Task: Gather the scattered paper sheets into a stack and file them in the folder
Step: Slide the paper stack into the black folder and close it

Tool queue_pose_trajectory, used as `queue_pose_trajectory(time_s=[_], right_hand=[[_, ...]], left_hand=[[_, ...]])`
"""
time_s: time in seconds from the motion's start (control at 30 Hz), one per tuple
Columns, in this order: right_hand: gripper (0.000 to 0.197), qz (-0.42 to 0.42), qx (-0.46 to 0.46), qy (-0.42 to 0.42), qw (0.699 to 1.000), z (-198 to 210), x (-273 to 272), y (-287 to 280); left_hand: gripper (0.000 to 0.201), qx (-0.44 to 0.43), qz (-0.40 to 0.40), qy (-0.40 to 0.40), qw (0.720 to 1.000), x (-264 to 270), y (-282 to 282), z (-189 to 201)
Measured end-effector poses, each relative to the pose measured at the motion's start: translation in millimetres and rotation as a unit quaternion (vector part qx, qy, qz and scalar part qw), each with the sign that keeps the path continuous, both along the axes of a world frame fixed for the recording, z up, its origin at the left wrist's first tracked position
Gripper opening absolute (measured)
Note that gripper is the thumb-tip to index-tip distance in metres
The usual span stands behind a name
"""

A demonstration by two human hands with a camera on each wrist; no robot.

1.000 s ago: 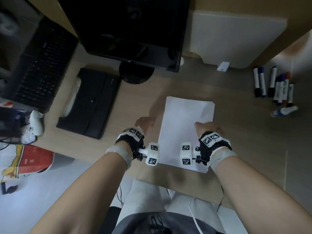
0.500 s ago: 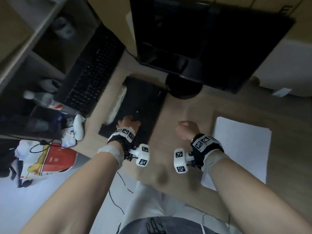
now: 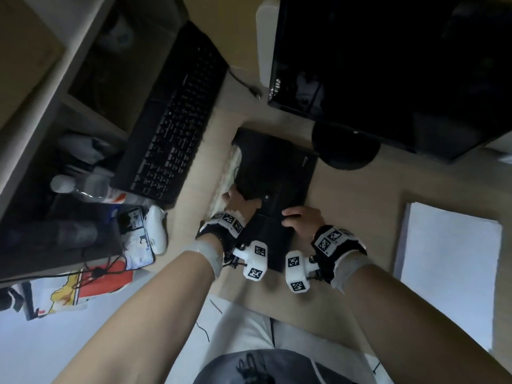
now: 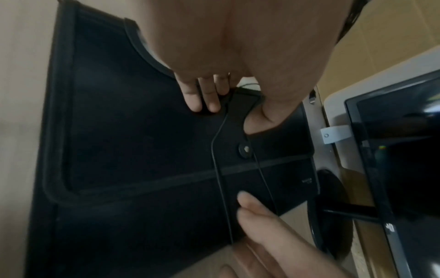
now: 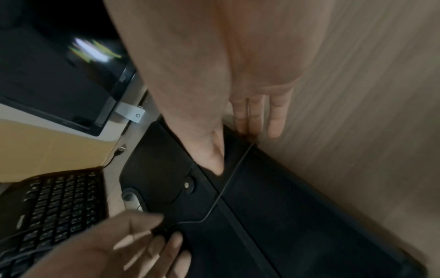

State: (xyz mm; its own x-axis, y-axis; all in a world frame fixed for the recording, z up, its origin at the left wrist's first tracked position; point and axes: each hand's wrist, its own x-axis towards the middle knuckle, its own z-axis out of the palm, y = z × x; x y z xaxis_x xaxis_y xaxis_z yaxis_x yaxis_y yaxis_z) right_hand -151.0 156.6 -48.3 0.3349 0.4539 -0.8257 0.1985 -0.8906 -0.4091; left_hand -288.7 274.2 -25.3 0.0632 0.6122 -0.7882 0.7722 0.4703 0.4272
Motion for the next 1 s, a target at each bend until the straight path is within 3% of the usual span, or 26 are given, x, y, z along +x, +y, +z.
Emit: queue_pose_trajectory(time_s=[0.1, 0.17, 0.27, 0.33, 0.43, 0.53, 0.6, 0.7, 0.8, 0.9, 1.0], right_hand=[[0.033, 0.13, -0.039, -0.028, 0.99, 4, 2, -2], [0.025, 0.186, -0.05, -0.028, 0.981, 14, 2, -7], [0.039, 0.2, -0.033, -0.033, 0.979, 19, 13, -21], [0.036, 0.131, 0.01, -0.053, 0.99, 27, 25, -30], [0.036, 0.04, 0.053, -0.072, 0.995, 35, 47, -48], [0.033, -0.014, 0.064, -0.068, 0.996, 31, 70, -71], [0.04, 0.005, 0.061, -0.086, 0.994, 28, 83, -92], [0.038, 0.12, 0.056, -0.137, 0.982, 22, 95, -117], [0.043, 0.172, 0.063, -0.189, 0.965, 16, 98, -127], [0.03, 0.092, 0.119, -0.199, 0.968, 23, 92, -114], [0.033, 0.125, 0.11, -0.136, 0.977, 16, 76, -90]], left_hand=[[0.097, -0.048, 0.091, -0.079, 0.992, 20, -7, -1], [0.079, -0.072, 0.123, -0.111, 0.984, 30, -10, -3], [0.056, -0.041, 0.082, -0.096, 0.991, 32, -9, -2], [0.049, 0.015, 0.065, -0.055, 0.996, 31, -11, -2], [0.055, 0.116, -0.027, 0.043, 0.992, 32, -31, 7], [0.075, 0.134, -0.088, 0.037, 0.986, 41, -62, 10], [0.083, 0.108, -0.146, 0.062, 0.981, 49, -82, 8], [0.085, 0.085, -0.232, 0.083, 0.966, 69, -108, 7], [0.084, 0.06, -0.275, 0.097, 0.955, 79, -123, 7], [0.077, 0.068, -0.297, 0.103, 0.947, 76, -122, 0], [0.067, 0.039, -0.313, 0.088, 0.945, 74, -113, 1]])
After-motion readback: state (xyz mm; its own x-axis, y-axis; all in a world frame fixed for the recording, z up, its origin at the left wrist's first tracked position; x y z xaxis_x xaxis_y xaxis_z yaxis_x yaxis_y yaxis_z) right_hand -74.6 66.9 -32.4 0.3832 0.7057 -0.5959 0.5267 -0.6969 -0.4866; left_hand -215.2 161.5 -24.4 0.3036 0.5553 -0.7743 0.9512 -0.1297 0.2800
